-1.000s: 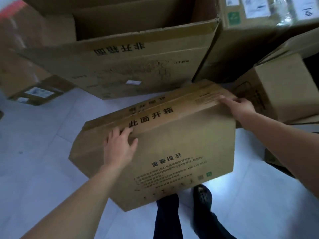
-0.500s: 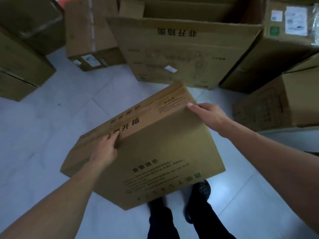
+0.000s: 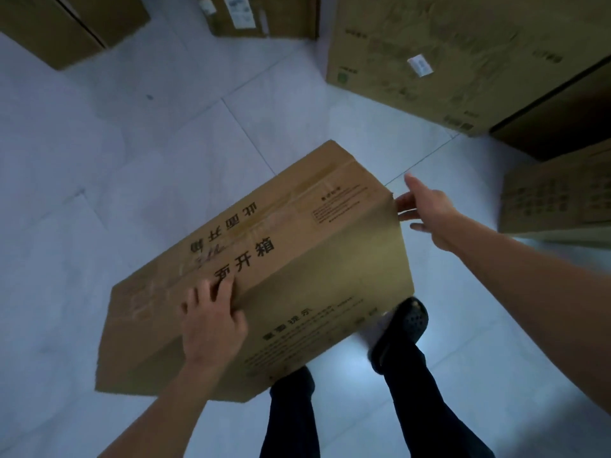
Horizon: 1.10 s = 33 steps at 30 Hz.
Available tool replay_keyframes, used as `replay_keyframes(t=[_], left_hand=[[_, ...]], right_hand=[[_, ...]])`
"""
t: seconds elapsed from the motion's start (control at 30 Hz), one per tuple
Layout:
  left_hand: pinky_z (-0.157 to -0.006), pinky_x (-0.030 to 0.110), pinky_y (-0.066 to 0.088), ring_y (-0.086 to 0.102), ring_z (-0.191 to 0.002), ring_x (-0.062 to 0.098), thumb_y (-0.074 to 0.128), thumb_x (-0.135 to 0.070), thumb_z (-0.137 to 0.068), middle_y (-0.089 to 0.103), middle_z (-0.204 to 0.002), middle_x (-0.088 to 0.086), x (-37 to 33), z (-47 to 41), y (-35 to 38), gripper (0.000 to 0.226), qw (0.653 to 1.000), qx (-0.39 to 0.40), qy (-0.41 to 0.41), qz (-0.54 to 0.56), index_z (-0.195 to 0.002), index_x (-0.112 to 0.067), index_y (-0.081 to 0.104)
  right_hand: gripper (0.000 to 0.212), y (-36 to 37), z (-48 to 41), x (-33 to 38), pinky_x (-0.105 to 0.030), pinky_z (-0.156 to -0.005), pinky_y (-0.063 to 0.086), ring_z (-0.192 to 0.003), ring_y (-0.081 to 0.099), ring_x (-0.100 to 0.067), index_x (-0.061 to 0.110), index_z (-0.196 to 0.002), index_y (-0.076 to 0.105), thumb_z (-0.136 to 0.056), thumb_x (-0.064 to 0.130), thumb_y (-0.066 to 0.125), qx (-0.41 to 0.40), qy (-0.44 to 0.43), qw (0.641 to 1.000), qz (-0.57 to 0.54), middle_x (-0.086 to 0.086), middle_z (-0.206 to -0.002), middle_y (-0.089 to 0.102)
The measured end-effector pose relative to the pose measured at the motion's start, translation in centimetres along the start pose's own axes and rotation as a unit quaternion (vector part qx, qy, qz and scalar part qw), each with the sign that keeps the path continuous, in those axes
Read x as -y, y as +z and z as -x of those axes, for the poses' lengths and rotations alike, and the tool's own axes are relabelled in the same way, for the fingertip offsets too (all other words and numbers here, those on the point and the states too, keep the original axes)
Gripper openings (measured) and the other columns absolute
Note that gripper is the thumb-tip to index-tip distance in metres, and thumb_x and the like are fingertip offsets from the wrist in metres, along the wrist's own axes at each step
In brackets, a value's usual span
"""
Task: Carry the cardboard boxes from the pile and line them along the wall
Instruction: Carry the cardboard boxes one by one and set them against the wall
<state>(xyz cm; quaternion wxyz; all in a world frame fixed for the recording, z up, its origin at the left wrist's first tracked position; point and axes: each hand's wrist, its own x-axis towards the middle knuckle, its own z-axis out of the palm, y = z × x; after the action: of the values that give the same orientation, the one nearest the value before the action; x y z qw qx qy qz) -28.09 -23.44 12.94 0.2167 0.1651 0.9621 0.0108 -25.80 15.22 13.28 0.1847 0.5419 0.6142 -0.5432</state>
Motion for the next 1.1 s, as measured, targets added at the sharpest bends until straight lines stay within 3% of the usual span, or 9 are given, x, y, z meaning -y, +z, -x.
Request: replay_keyframes(t=[0.07,0.13,0.23,0.37,0.43,0.53,0.7,0.87,1.1], left_hand=[[-0.069,0.043,0.046,0.04,-0.085,0.027,0.047,-0.03,-0.07,0.046,-0.096,0.01,3.1,3.0,0.5,0.055,0.998,-0.054,0.012,0.005,-0.117,-0.005,0.061],[-0.068,0.042,0.046,0.042,-0.086,0.027,0.046,-0.028,-0.069,0.048,-0.097,0.011,5.5,5.0,0.1,0.054,0.999,-0.039,-0.005,0.025,-0.115,-0.005,0.062],[-0.08,0.042,0.047,0.048,-0.095,0.027,0.045,-0.028,-0.075,0.053,-0.105,0.01,7.2,6.0,-1.3,0.041,0.979,0.015,-0.147,0.139,-0.108,-0.011,0.062],[-0.089,0.047,0.048,0.054,-0.1,0.029,0.039,-0.036,-0.093,0.057,-0.11,0.007,9.7,5.0,-4.2,0.03,0.94,0.052,-0.267,0.205,-0.107,-0.017,0.056],[-0.08,0.042,0.05,0.057,-0.086,0.025,0.04,-0.028,-0.099,0.061,-0.097,0.006,11.5,5.2,-5.5,0.025,0.914,0.063,-0.296,0.27,-0.11,-0.015,0.058],[-0.063,0.032,0.044,0.057,-0.075,0.019,0.041,-0.023,-0.101,0.063,-0.092,0.002,13.5,6.0,-5.7,0.03,0.893,0.1,-0.284,0.336,-0.129,-0.022,0.052],[-0.098,0.038,0.047,0.05,-0.121,0.022,0.049,-0.029,-0.096,0.043,-0.145,0.003,17.1,8.0,-1.9,0.045,0.908,0.157,-0.273,0.275,-0.141,-0.025,0.047],[-0.098,0.042,0.048,0.052,-0.121,0.027,0.053,-0.038,-0.097,0.051,-0.138,0.006,19.2,7.4,0.1,0.05,0.929,0.116,-0.241,0.257,-0.145,-0.025,0.044],[-0.093,0.039,0.045,0.047,-0.117,0.027,0.068,-0.047,-0.087,0.049,-0.124,0.006,20.0,6.0,0.6,0.042,0.928,0.095,-0.225,0.28,-0.121,-0.024,0.06]], right_hand=[[0.05,2.4,0.3,1.1,-0.032,-0.074,0.047,-0.069,0.062,-0.017,0.009,-0.096,0.072,-0.094,0.054,0.053,0.015,-0.021,0.999,0.036,-0.004,-0.078,0.068],[0.05,6.2,1.5,2.3,-0.036,-0.082,0.053,-0.079,0.067,-0.023,0.006,-0.098,0.074,-0.092,0.053,0.059,0.028,-0.061,0.993,0.096,-0.01,-0.086,0.072],[0.047,11.6,4.2,4.4,-0.041,-0.095,0.051,-0.102,0.067,-0.029,0.007,-0.096,0.076,-0.093,0.051,0.058,0.041,-0.09,0.987,0.125,-0.013,-0.106,0.073],[0.035,18.2,9.4,6.1,-0.036,-0.084,0.053,-0.093,0.066,-0.024,0.016,-0.091,0.078,-0.092,0.047,0.061,0.108,-0.135,0.965,0.195,-0.006,-0.095,0.073],[0.03,21.6,12.2,6.1,-0.035,-0.083,0.052,-0.091,0.066,-0.024,0.02,-0.094,0.077,-0.092,0.044,0.06,0.145,-0.163,0.946,0.238,-0.006,-0.095,0.072],[0.027,24.7,14.2,5.2,-0.038,-0.091,0.052,-0.098,0.065,-0.024,0.021,-0.104,0.076,-0.094,0.039,0.059,0.183,-0.168,0.931,0.266,-0.005,-0.104,0.072],[0.03,27.5,14.1,3.4,-0.039,-0.099,0.048,-0.108,0.061,-0.022,0.018,-0.116,0.071,-0.097,0.037,0.057,0.196,-0.158,0.915,0.315,-0.003,-0.117,0.068],[0.062,29.6,12.5,3.4,-0.042,-0.092,0.051,-0.096,0.063,-0.029,0.008,-0.102,0.07,-0.093,0.064,0.045,0.127,-0.153,0.896,0.396,-0.011,-0.104,0.069],[0.083,34.7,13.5,3.4,-0.041,-0.094,0.047,-0.118,0.057,-0.028,0.033,-0.147,0.033,-0.078,0.066,0.065,0.109,-0.277,0.799,0.522,-0.003,-0.134,0.056]])
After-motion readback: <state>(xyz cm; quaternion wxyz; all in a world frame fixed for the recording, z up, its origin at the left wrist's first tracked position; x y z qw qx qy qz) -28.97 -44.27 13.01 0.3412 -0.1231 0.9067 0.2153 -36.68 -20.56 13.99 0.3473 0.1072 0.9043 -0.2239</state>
